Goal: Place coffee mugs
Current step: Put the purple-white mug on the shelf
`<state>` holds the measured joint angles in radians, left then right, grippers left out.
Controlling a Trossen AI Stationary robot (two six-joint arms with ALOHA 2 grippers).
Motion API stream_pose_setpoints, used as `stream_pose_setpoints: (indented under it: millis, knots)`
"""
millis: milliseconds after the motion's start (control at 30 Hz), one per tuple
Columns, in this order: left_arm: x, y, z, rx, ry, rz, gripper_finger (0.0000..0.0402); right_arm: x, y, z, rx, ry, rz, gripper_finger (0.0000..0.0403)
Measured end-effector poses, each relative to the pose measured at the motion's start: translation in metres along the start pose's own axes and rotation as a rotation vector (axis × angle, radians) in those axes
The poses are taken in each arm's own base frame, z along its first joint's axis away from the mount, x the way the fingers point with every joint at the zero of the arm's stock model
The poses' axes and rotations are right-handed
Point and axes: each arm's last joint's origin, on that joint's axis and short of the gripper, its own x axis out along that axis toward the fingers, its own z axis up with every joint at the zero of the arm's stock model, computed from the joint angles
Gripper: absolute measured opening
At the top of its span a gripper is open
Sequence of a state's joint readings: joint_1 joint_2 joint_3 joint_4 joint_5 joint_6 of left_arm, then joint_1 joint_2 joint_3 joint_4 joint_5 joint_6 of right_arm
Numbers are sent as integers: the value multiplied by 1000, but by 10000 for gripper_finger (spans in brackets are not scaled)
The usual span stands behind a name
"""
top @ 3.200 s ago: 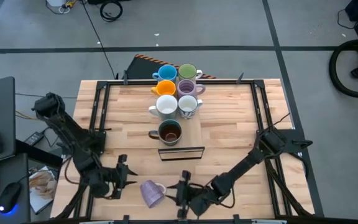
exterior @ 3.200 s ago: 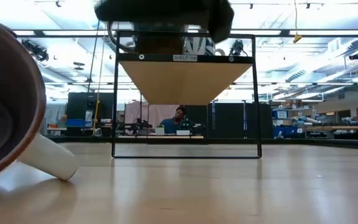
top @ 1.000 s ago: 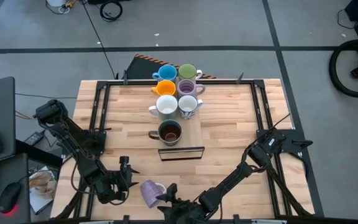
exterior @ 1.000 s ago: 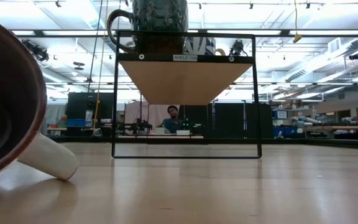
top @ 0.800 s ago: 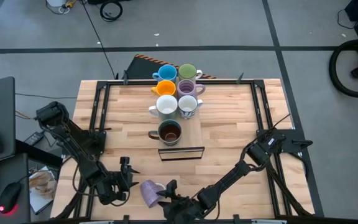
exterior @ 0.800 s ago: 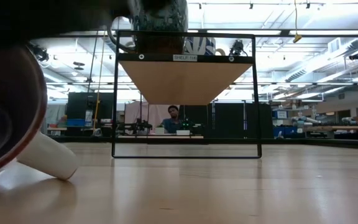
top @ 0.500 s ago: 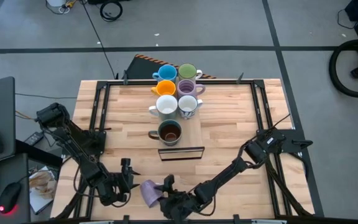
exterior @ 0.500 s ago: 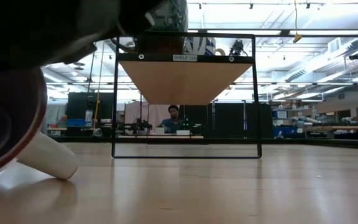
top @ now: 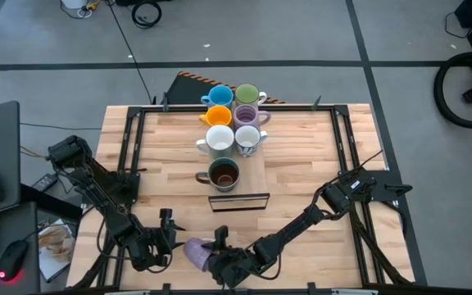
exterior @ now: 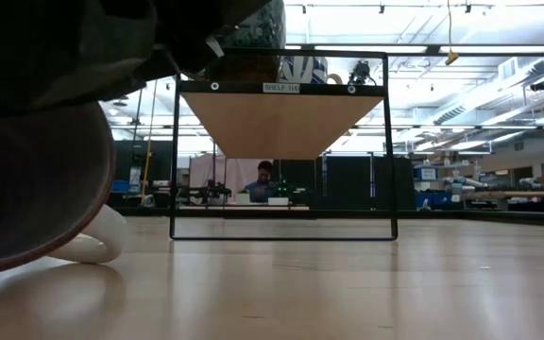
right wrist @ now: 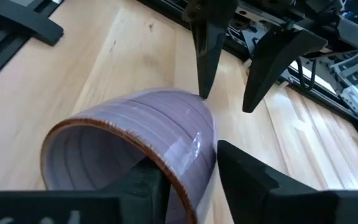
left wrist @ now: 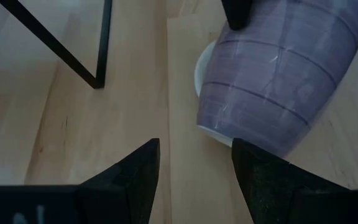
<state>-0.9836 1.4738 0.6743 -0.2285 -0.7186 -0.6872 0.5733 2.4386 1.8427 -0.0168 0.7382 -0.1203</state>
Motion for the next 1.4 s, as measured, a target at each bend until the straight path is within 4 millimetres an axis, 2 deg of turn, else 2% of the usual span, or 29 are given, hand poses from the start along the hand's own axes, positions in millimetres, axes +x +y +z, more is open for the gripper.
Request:
stream_pose_setpoints:
  millis: [367,600,733,1033,1400]
  knots:
    - [-5,2,5,46,-14,-20,208,-2,-2,-2,33,43,4,90]
    - [-13,6,12,17,-38,-44,208,-7,-6,11,40,82,54,69]
    - [-17,8,15,3,-43,-70,208,-14,-13,24,78,154,115,56]
    - [-32,14,25,-19,-62,-153,208,-24,-38,39,233,340,164,33]
    - [-35,15,27,-29,-60,-184,208,-20,-52,33,370,472,219,32]
